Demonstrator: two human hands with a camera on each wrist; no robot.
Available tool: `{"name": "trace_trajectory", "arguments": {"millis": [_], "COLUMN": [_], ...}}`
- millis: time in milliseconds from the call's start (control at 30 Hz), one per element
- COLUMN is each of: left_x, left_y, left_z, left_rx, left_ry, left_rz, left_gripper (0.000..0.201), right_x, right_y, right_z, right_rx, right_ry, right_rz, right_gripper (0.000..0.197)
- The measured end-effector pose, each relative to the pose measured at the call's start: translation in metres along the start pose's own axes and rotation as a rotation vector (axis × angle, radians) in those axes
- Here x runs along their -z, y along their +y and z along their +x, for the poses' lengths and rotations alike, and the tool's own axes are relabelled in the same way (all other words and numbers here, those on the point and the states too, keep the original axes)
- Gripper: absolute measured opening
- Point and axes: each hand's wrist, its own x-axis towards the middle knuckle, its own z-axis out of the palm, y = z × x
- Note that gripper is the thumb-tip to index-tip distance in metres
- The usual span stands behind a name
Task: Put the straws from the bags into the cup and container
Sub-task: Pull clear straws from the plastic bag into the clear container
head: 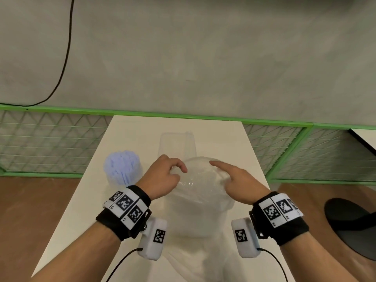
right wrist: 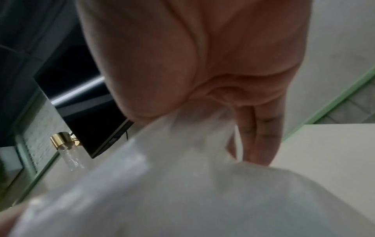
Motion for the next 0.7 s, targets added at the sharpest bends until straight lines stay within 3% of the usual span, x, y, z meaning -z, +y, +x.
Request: {"name": "trace_trajectory", "arguments": {"millis": [67,167,300,467,567,700], "left_x": [-0.005,-0.01,-0.013,-0.023,-0.03,-0.031], "left_y": [-0.004,-0.009,-0.021,-0.032,-0.038,-0.048], "left_z": [0.0,0.0,0.002,0.01,0.013,0.015], "left_rx": [-0.02,-0.071,-0.001,0.141,0.2,0.243], "left_ry": [-0.013,-0.093,-0.167,-0.115,-0.134,-0.235], "left_rz": [0.023,0.014,-0.049,-0.2,-0.339,-0.399], "left_gripper": [0.034,0.046,0.049,0.027,0.02,0.012], "right_x": [-0.007,-0.017,-0.031,-0.045,-0.045,-0.043], "right_y": [0.005,0.015,0.028,0.034,0.034,0.039], "right_z": [0.004,0.013,0.021,0.025,0.027,0.031], "right_rx": [-0.024,-0.076,-0.115,-0.199,-0.281,-0.291], "right_ry": [-0.012,0.015,0.012,-0.064,-0.135,-0.221], "right_rz": [0.124,0.255,0.417,0.592,0.562,0.429], "right_gripper": [0.065,0.039,0.017,0.02,0.026,0.014]}}
